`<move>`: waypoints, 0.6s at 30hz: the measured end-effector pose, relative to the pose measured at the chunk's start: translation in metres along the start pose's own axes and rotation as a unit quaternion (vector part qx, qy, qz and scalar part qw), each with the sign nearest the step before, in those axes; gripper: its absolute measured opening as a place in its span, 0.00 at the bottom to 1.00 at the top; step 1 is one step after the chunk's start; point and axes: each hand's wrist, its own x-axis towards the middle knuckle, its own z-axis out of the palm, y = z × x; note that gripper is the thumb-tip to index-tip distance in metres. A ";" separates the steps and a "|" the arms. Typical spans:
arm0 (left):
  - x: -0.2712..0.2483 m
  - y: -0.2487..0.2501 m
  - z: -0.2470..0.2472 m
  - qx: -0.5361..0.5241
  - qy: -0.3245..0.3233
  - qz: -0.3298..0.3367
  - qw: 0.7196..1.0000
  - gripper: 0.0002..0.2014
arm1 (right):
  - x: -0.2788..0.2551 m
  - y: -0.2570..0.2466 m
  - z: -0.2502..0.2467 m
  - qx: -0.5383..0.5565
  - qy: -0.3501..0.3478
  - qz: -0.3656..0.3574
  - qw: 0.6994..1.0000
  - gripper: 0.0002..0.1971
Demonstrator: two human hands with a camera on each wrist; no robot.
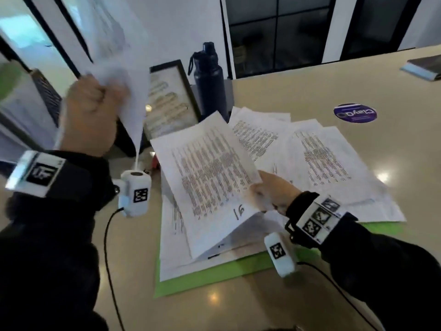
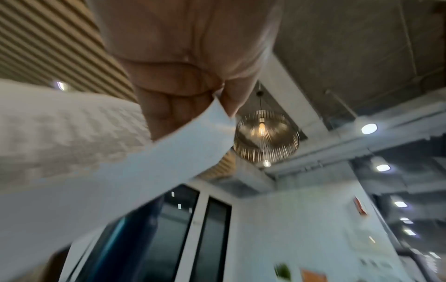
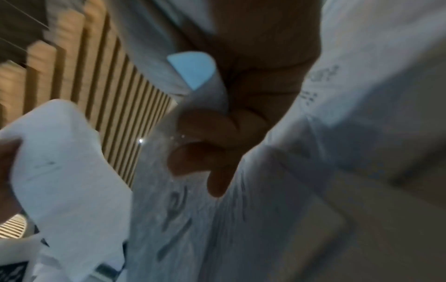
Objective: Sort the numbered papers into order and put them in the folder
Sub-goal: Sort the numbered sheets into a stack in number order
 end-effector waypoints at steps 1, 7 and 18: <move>-0.011 0.005 0.008 0.019 -0.078 0.005 0.997 0.15 | 0.003 0.000 0.007 -0.023 -0.014 0.015 1.000 0.12; -0.088 0.001 0.096 0.159 -0.411 -0.002 0.898 0.20 | 0.008 0.009 0.034 0.017 -0.049 0.065 0.997 0.17; -0.145 0.015 0.136 0.188 -0.545 0.029 0.817 0.16 | 0.004 0.014 0.034 0.222 -0.031 0.124 0.967 0.27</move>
